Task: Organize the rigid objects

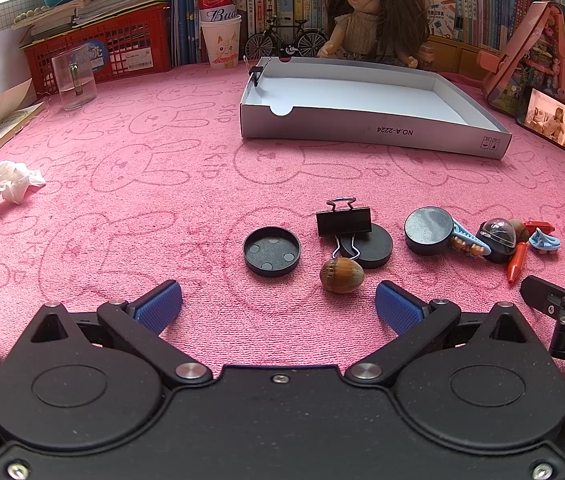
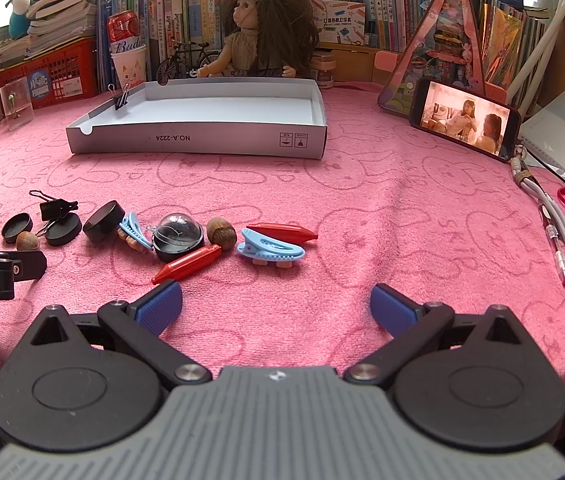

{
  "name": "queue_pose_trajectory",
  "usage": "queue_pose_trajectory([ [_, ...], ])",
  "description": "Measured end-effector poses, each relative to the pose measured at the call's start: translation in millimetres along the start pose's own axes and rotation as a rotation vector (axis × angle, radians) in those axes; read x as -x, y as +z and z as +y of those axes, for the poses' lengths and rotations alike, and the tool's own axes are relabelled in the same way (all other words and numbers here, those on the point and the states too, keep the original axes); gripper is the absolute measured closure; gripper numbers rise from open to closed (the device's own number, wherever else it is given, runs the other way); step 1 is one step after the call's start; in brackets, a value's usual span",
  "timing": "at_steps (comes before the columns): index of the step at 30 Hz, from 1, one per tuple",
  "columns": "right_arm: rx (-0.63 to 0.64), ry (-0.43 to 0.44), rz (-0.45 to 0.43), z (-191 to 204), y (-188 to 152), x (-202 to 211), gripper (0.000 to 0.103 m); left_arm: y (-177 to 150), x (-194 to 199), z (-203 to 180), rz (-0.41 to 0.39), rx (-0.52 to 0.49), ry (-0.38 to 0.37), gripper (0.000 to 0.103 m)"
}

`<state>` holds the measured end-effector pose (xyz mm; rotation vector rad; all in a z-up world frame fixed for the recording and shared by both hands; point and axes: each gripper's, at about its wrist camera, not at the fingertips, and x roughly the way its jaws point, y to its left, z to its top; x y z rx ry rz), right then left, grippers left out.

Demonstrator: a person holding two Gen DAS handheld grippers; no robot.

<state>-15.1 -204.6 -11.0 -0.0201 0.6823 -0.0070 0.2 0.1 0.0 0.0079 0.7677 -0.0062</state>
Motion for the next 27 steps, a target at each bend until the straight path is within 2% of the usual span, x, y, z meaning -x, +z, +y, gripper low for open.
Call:
queue_pose_trajectory([
  [27, -0.002, -0.006, -0.013, 1.2, -1.1, 3.5, 0.000, -0.1, 0.5, 2.7, -0.007, -0.017, -0.007, 0.000],
])
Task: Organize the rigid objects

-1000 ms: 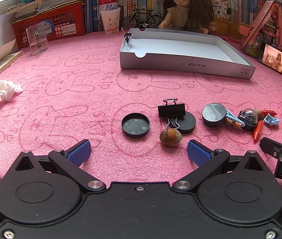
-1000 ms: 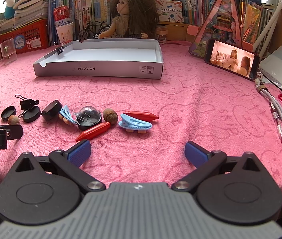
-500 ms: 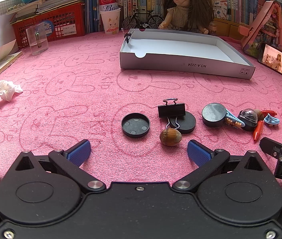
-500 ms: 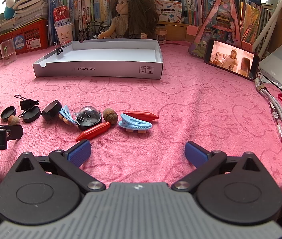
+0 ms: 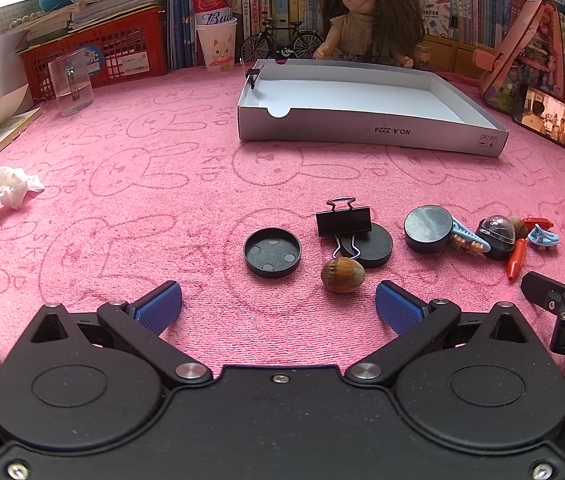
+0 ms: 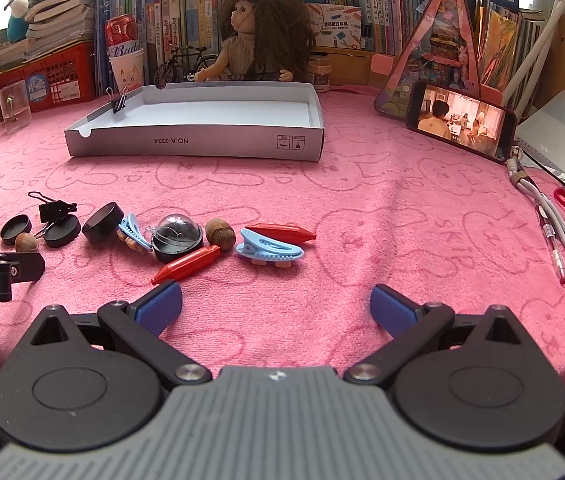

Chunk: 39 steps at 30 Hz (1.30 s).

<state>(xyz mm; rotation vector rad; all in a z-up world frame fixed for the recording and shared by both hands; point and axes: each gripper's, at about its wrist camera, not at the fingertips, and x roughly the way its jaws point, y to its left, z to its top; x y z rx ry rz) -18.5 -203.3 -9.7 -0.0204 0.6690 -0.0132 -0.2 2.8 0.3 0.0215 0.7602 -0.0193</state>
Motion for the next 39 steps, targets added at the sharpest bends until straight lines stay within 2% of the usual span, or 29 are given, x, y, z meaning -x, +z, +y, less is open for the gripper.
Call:
queue_pose_trajectory([
  [8, -0.010, -0.017, -0.007, 2, 0, 1, 0.000, -3, 2, 1, -0.025, 0.012, -0.004, 0.002],
  [11, -0.017, -0.011, -0.012, 0, 0, 1, 0.000, -4, 7, 4, -0.049, 0.017, 0.000, 0.015],
  [13, -0.035, -0.010, -0.024, -2, 1, 3, 0.000, -4, 10, 5, -0.071, 0.005, -0.011, 0.033],
  [16, -0.067, 0.000, -0.062, -7, 3, 8, 0.003, -4, 15, 3, -0.094, -0.005, -0.054, 0.048],
  [22, -0.092, 0.004, -0.103, -13, 12, 8, 0.016, -6, 20, -7, -0.126, -0.045, -0.132, 0.064],
  [25, -0.116, 0.010, -0.103, -16, 13, 5, 0.027, -6, 18, -8, -0.120, -0.031, -0.154, 0.070],
  [30, -0.157, 0.032, -0.089, -17, 13, -1, 0.040, -6, 15, -2, -0.116, 0.015, -0.175, 0.073],
  [35, -0.165, 0.036, -0.078, -16, 13, -7, 0.047, -7, 13, -1, -0.113, 0.010, -0.169, 0.076],
  [39, -0.170, 0.055, -0.084, -15, 13, -6, 0.059, -7, 11, -4, -0.122, -0.006, -0.163, 0.081],
])
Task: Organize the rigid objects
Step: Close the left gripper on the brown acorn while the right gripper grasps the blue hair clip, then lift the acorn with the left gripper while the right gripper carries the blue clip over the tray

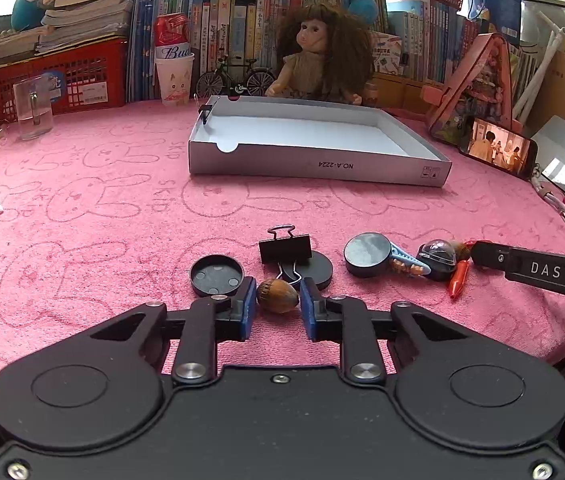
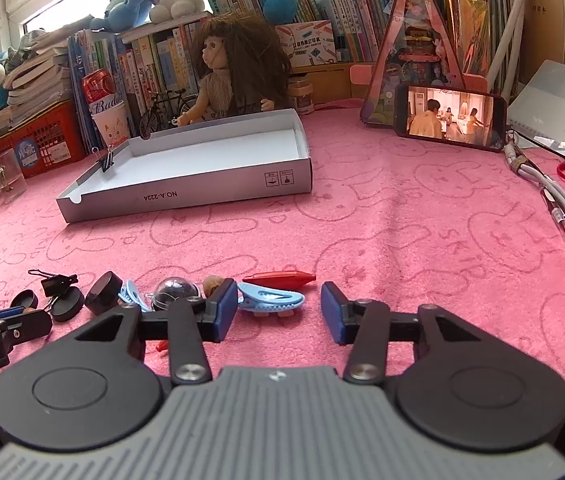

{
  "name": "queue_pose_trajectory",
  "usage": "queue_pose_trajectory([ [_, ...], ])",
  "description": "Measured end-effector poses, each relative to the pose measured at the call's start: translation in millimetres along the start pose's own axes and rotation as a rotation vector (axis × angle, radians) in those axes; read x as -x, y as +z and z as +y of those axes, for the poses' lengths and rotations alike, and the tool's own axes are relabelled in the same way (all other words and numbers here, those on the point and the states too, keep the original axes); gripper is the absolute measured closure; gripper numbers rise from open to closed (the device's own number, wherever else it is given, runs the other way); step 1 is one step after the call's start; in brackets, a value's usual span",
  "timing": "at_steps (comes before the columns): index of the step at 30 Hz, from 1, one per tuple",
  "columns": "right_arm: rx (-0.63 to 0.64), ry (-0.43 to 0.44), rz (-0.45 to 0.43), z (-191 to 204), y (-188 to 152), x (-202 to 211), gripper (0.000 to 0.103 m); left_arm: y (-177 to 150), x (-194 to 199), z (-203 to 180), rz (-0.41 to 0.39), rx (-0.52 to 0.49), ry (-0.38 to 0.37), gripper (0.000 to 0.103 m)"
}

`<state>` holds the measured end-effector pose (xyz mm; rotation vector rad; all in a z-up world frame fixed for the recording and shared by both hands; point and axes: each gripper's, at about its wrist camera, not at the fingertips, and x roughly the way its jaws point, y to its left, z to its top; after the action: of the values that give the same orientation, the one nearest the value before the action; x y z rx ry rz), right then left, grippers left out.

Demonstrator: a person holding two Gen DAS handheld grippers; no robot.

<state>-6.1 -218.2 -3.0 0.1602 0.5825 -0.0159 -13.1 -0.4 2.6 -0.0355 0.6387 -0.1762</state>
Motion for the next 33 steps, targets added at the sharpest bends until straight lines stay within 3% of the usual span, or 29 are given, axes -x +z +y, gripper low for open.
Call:
queue_pose_trajectory([
  [16, 0.016, -0.007, -0.066, 0, 5, 13, 0.061, 7, 14, -12, -0.065, -0.037, -0.029, 0.082],
  [33, 0.029, -0.013, -0.103, 4, 12, 15, 0.061, 27, 3, -8, -0.051, 0.006, -0.040, 0.082],
])
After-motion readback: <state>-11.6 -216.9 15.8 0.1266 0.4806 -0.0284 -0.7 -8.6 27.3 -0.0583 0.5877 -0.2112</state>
